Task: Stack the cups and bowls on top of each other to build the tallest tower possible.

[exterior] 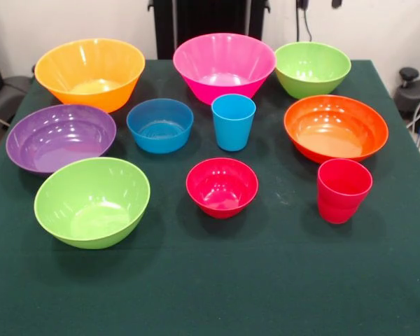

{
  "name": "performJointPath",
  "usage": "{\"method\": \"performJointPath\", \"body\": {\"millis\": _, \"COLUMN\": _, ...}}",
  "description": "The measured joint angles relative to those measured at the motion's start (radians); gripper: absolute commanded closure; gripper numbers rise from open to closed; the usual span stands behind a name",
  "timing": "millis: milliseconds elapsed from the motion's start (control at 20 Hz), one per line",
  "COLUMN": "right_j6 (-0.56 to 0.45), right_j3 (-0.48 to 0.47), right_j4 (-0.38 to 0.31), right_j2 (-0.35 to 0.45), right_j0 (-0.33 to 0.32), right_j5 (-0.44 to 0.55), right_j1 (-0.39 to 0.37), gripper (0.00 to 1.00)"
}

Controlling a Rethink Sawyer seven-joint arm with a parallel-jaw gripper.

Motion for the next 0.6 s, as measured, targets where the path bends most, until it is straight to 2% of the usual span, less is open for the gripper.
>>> {"method": "performJointPath", "body": {"millis": 150, "right_j6": 0.011, "right_j3": -0.001, "right_j4": 0.001, "right_j2": 0.0, "right_j0": 0.0, "right_j5": -0.035, "right_j1": 0.054, "gripper": 0.0}}
{"method": "performJointPath", "body": {"millis": 600, "right_j6": 0.053, "right_j3": -0.003, "right_j4": 0.001, "right_j2": 0.001, "right_j0": 0.001, "right_j5": -0.055, "right_j1": 0.159, "gripper": 0.0}}
